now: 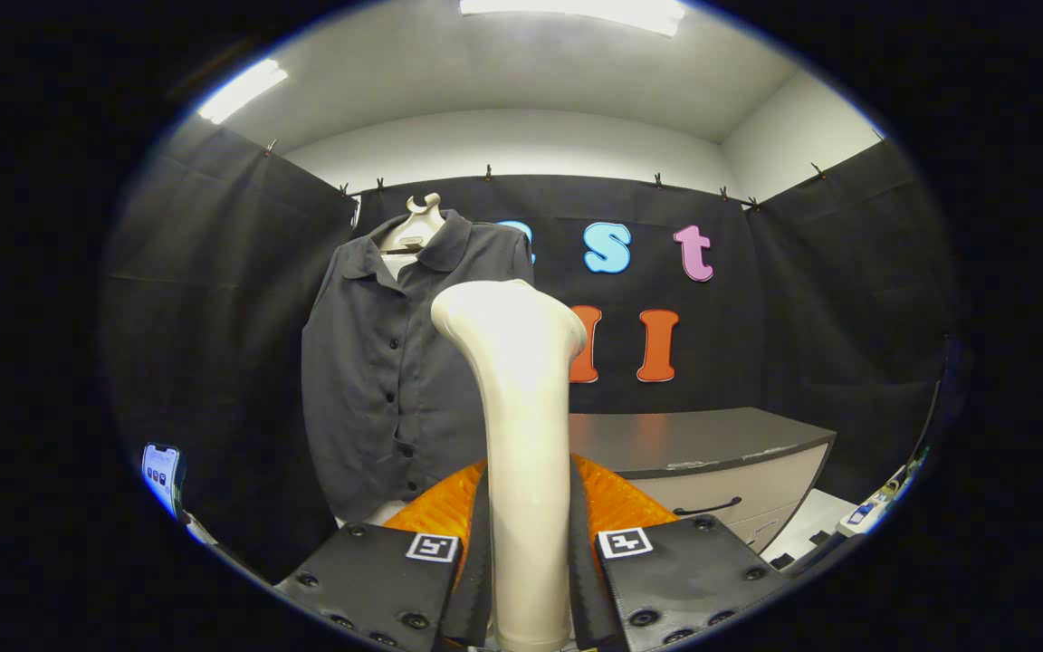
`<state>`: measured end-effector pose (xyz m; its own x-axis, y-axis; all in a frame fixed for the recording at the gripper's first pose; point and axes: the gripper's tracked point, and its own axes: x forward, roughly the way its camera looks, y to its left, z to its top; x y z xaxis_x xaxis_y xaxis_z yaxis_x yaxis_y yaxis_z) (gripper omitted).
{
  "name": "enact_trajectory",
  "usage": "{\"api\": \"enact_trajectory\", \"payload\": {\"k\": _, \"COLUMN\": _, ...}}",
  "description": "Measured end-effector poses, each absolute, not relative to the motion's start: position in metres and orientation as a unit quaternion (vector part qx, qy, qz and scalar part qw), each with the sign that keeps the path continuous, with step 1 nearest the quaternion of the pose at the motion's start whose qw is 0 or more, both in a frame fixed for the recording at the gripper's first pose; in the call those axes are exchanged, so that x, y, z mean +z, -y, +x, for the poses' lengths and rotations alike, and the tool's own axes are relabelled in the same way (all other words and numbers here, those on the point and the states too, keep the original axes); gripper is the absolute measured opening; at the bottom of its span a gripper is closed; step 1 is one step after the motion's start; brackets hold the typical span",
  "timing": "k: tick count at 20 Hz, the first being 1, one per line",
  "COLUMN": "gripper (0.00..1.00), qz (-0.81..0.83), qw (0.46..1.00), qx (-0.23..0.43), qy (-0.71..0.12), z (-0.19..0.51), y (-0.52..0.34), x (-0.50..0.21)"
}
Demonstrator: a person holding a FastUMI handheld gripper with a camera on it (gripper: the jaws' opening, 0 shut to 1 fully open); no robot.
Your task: Iron the clothes twice with a garment steamer, once on the left side and once on the right side.
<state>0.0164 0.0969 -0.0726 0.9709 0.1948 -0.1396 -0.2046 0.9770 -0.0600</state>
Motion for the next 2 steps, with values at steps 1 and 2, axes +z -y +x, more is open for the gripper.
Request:
{"api": "enact_trajectory", "payload": {"k": 1, "gripper": 0.42, "qz": -0.037, "qw": 0.992, "qx": 0.101, "qy": -0.065, "z": 0.0183, "y": -0.0986, "x": -0.074}}
{"api": "enact_trajectory", "payload": {"k": 2, "gripper": 0.42, "qz": -0.036, "qw": 0.992, "qx": 0.102, "qy": -0.066, "z": 0.019, "y": -0.0991, "x": -0.0742}}
